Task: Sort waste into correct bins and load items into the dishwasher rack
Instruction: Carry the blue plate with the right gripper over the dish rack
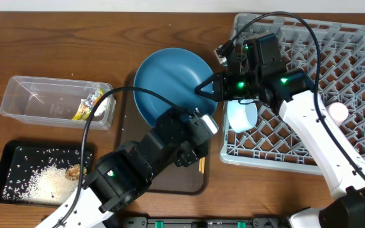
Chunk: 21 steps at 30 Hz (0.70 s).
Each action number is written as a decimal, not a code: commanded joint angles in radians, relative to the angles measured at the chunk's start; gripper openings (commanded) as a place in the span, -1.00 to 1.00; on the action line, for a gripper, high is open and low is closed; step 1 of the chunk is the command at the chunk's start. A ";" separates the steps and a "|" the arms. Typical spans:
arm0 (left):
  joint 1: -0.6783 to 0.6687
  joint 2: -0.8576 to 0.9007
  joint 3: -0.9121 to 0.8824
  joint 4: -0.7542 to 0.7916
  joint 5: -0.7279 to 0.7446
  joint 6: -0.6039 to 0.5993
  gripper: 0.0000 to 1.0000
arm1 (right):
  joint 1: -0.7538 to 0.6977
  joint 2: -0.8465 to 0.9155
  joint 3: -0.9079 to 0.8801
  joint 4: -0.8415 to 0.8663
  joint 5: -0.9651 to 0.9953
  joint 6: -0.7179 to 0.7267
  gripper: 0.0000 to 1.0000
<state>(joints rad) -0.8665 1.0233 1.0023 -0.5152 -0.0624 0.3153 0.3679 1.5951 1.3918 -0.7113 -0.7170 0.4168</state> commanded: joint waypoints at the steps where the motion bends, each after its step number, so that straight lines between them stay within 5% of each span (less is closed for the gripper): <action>1: 0.002 -0.040 0.018 0.010 -0.021 -0.046 0.76 | -0.044 -0.031 0.005 -0.013 0.079 0.000 -0.94; 10: 0.002 -0.134 0.018 0.005 -0.021 -0.052 0.82 | -0.117 -0.064 0.008 -0.067 0.310 -0.042 -0.94; 21: 0.002 -0.156 0.018 -0.016 -0.021 -0.085 0.82 | -0.180 -0.187 0.080 -0.215 1.012 -0.066 -0.83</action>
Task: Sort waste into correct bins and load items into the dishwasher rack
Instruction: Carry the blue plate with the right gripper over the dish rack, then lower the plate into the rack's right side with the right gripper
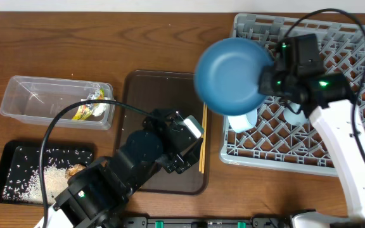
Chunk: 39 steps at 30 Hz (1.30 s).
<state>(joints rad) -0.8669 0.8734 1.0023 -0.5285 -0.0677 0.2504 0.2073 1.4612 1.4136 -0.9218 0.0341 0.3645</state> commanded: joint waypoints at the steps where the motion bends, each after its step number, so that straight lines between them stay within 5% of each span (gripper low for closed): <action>1: 0.002 -0.006 0.018 -0.005 -0.016 -0.021 0.82 | -0.026 -0.064 0.066 -0.013 0.324 -0.014 -0.82; 14: 0.002 -0.002 0.017 -0.041 -0.016 -0.024 0.82 | -0.105 -0.079 0.073 -0.010 0.717 -0.014 -0.81; 39: 0.003 0.032 0.017 -0.061 -0.016 -0.028 0.82 | -0.287 -0.021 0.073 0.231 0.889 -0.190 -0.80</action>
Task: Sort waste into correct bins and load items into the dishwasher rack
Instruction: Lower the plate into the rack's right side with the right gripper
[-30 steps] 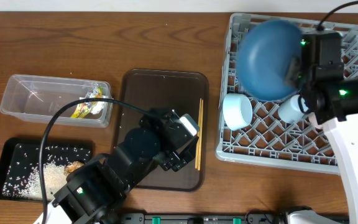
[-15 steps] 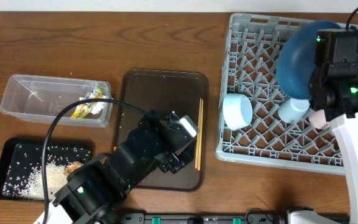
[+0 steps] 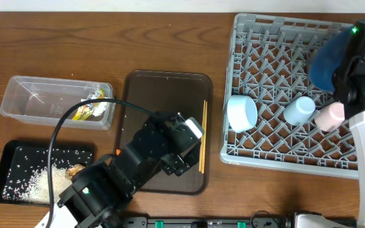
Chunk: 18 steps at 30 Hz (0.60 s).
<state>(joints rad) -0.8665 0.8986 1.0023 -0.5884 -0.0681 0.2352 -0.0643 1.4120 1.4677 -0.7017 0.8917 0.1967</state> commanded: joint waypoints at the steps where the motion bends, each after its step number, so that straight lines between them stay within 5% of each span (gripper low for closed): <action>1: 0.002 0.009 0.017 -0.001 -0.016 -0.013 0.82 | -0.017 0.042 0.019 0.014 0.031 -0.023 -0.80; 18: 0.002 0.070 0.017 0.000 -0.015 -0.014 0.82 | -0.018 0.266 0.019 0.342 -0.060 -0.391 -0.76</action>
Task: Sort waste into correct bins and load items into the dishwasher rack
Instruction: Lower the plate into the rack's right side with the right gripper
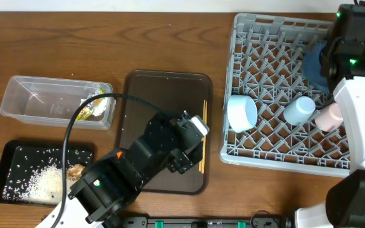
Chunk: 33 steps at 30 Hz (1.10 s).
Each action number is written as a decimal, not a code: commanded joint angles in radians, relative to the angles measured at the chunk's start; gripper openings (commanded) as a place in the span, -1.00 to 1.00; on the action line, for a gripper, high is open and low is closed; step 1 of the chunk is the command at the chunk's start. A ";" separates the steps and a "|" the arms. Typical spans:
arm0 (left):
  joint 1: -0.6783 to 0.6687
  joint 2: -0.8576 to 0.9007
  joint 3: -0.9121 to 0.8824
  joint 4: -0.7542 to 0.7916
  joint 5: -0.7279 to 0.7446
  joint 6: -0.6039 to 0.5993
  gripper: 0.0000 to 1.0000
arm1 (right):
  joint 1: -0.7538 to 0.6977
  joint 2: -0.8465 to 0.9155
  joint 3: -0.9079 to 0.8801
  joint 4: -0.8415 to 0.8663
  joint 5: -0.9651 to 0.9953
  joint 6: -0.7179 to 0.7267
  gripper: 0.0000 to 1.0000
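Note:
In the overhead view a blue plate stands on edge among the tines at the back right of the grey dishwasher rack. My right gripper is over its right side and appears shut on it, with the fingers mostly hidden under the wrist. A white bowl, a light blue cup and a pink cup sit in the rack. Wooden chopsticks lie along the right edge of the brown tray. My left gripper hangs over the tray beside them, its fingers hidden.
A clear container holding a yellow wrapper stands at the left. Below it is a black tray with rice and a food scrap. The left arm covers the lower part of the brown tray.
The right gripper has moved slightly left and down with the blue plate, which now stands lower among the rack's tines. The left arm has shifted only a little.
The blue plate first lay on the brown tray with the right gripper at its right rim. Then it hung lifted near the rack's left edge, then over the rack's far right. Now it stands on edge in the rack. The left arm stayed over the tray.

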<state>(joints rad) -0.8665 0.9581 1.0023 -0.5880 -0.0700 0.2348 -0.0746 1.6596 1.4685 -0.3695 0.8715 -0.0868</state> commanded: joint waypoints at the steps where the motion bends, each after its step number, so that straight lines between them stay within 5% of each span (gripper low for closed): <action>1: 0.002 0.015 0.017 -0.001 -0.014 -0.018 0.82 | -0.006 0.023 0.018 0.010 -0.053 -0.119 -0.76; 9: 0.002 0.029 0.017 -0.001 -0.014 -0.031 0.82 | -0.005 0.031 0.018 0.007 -0.044 -0.110 -0.76; 13: 0.002 0.029 0.017 -0.001 -0.013 -0.031 0.82 | -0.011 0.029 0.018 -0.101 -0.026 0.079 -0.44; 19: 0.002 0.037 0.017 -0.002 -0.013 -0.032 0.82 | -0.026 0.029 0.018 -0.321 -0.471 0.235 -0.21; 25: 0.002 0.037 0.017 -0.012 -0.013 -0.036 0.82 | -0.052 0.018 0.021 -0.378 -0.611 0.352 -0.14; 33: 0.002 0.037 0.017 -0.045 -0.013 -0.065 0.82 | -0.363 -0.016 0.045 -0.500 -1.098 0.465 -0.08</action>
<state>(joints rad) -0.8665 0.9932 1.0023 -0.6292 -0.0761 0.1867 -0.3168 1.6817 1.4799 -0.8513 0.0528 0.3096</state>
